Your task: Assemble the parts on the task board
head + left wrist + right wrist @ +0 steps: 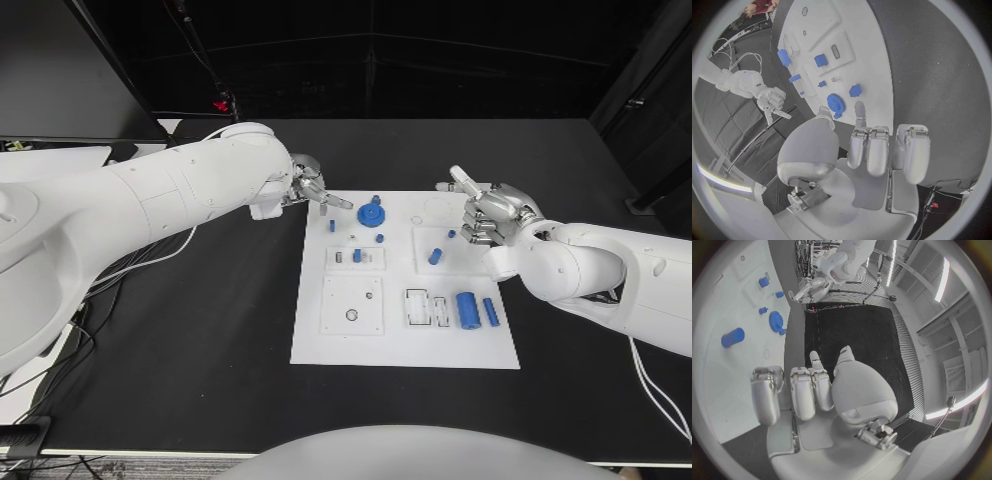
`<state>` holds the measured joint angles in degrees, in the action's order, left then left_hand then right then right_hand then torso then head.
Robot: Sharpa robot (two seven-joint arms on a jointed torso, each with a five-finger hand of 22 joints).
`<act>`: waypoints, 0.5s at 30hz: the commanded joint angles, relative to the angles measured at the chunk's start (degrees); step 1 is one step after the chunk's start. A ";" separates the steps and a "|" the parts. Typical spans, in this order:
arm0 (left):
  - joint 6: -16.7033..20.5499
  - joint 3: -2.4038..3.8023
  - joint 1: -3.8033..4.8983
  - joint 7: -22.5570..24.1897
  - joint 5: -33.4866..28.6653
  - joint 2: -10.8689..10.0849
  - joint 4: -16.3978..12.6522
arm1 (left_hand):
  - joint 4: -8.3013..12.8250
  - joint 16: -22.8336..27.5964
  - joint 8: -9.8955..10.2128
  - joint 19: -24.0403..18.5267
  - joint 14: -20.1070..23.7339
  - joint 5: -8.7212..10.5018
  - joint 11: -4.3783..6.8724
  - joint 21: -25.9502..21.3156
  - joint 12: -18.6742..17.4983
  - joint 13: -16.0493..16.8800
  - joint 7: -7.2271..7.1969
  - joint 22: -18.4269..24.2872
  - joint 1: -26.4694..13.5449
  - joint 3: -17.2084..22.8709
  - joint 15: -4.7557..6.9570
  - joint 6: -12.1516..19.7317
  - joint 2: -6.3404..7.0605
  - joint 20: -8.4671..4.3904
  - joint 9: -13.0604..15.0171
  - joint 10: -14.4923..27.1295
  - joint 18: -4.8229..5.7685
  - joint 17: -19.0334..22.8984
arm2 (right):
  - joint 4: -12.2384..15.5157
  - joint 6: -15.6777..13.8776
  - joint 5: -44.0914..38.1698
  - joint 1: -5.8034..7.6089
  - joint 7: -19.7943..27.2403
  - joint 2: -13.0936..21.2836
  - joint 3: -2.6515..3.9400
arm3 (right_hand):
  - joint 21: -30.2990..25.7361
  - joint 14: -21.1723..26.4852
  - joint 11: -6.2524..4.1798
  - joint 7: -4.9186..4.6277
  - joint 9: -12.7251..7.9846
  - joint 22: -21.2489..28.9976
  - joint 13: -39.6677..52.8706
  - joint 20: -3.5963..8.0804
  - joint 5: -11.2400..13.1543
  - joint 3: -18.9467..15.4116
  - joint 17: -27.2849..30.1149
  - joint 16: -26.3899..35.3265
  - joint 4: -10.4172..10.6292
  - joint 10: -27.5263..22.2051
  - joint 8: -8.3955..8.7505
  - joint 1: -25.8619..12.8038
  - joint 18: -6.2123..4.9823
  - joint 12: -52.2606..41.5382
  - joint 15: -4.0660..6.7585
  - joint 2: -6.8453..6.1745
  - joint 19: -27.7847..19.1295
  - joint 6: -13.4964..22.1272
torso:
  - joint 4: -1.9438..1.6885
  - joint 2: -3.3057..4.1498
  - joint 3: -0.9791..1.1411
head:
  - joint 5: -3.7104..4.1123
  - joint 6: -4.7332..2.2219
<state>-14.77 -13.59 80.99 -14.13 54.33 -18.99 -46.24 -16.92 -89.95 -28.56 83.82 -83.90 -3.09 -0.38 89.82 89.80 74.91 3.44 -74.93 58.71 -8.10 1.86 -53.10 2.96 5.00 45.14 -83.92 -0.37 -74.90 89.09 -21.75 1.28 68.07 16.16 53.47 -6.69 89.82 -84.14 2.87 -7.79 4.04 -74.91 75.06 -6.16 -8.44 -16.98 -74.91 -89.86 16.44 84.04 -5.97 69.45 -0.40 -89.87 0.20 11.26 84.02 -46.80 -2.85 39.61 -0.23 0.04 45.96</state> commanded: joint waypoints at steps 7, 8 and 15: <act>-4.46 0.05 -0.25 0.13 0.41 0.92 1.53 | 0.01 -0.05 0.59 6.18 -6.10 -1.62 0.16 0.18 0.20 15.09 0.06 -15.07 2.99 3.02 0.22 0.28 2.12 -0.25 0.96 -6.08 0.37 -15.10 | -0.06 0.60 -0.25 0.08 0.11 -0.22 0.03 | 0.18 -5.86 0.34 -0.36 -0.07 -15.09 14.94 -0.46 0.16 -0.11 -15.09 -0.14 0.10 5.96 -0.11 0.08 0.40 -0.13 -0.46 0.28 5.98 0.26 | -0.01 -0.01 0.06 | 0.17 0.18; -4.68 0.05 -0.30 0.02 0.41 0.98 1.61 | 0.01 -0.05 0.63 6.18 -6.10 -1.98 0.16 0.18 0.20 15.09 0.06 -15.07 3.45 3.21 0.21 0.33 1.95 -0.23 1.08 -6.08 0.37 -15.10 | -0.05 0.60 -0.25 0.08 0.10 -0.23 0.03 | 0.18 -5.86 0.34 -0.36 -0.07 -15.09 14.94 -0.46 0.16 -0.11 -15.09 -0.14 0.10 5.96 -0.11 0.08 0.40 -0.13 -0.46 0.28 5.98 0.26 | -0.01 -0.01 0.06 | 0.17 0.18; -5.67 0.05 -0.63 -0.29 0.41 1.31 1.97 | 0.05 -0.05 0.73 6.18 -6.10 -2.67 0.12 0.18 0.20 15.09 0.10 -15.07 3.58 3.68 0.17 0.48 0.10 -0.19 1.45 -6.08 0.37 -15.10 | -0.07 0.53 -0.26 0.08 0.05 -0.29 0.03 | 0.18 -5.86 0.34 -0.36 -0.07 -15.09 14.94 -0.46 0.16 -0.11 -15.09 -0.14 0.10 5.96 -0.11 0.08 0.40 -0.13 -0.46 0.28 5.98 0.26 | 0.03 0.00 0.04 | 0.26 0.38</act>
<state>-18.46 -13.58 80.31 -14.26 54.49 -17.80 -44.34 -16.87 -89.95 -28.21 83.82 -83.90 -5.56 -0.39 89.82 89.80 74.90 3.51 -74.92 62.39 -4.65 1.86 -53.16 3.47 5.00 46.55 -83.92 -0.38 -74.90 88.94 -21.73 1.22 68.07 16.05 53.24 -6.69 89.82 -83.93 2.87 -7.99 4.04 -74.91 75.07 -6.16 -8.44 -16.98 -74.91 -89.86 16.44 84.04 -5.97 69.45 -0.40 -89.87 -0.01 11.26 84.02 -46.60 -2.85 39.57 -0.17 0.30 46.25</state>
